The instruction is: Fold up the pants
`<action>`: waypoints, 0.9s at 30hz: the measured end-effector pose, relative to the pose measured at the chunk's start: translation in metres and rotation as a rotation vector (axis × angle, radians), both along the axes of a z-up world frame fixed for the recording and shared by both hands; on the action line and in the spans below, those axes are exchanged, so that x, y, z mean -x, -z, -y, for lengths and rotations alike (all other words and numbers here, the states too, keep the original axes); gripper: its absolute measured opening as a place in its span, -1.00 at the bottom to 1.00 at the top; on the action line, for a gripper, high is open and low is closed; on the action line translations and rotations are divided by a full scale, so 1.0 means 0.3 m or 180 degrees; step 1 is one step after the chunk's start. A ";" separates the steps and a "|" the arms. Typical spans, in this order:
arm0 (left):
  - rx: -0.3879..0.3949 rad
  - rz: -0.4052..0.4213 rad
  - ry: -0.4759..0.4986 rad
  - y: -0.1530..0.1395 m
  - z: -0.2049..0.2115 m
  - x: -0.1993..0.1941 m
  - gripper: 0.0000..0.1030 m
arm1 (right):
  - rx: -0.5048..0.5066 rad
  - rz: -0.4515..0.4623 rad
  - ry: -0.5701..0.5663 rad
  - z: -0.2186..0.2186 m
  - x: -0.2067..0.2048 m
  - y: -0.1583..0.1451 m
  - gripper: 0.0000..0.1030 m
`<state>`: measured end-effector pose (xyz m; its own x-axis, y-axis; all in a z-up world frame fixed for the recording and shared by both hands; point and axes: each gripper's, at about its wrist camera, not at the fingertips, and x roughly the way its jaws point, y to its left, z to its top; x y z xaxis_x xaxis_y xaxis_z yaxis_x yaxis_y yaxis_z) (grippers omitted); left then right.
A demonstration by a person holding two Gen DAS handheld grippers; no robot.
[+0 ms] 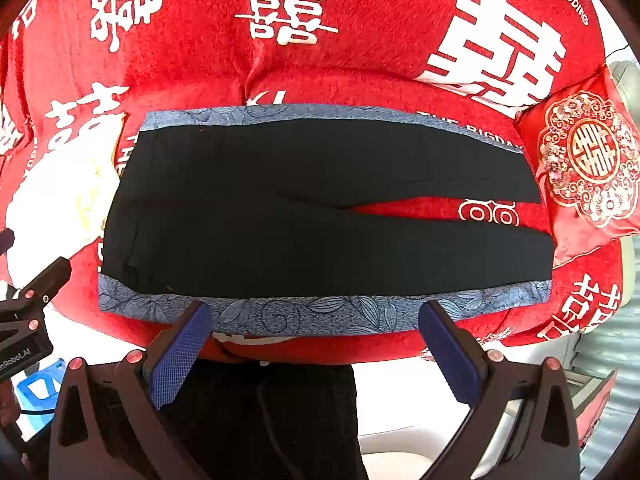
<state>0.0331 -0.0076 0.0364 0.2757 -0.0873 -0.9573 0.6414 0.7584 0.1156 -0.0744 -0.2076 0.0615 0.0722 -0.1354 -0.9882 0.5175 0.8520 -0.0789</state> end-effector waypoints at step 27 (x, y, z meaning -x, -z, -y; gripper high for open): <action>0.0105 0.0073 -0.0030 -0.029 -0.036 -0.001 1.00 | 0.0184 0.0047 0.0066 -0.016 0.025 -0.030 1.00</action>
<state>0.0333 0.0033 0.0453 0.2986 -0.1160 -0.9473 0.6317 0.7681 0.1050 -0.0820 -0.2029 0.0705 0.0832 -0.1938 -0.9775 0.5364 0.8354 -0.1200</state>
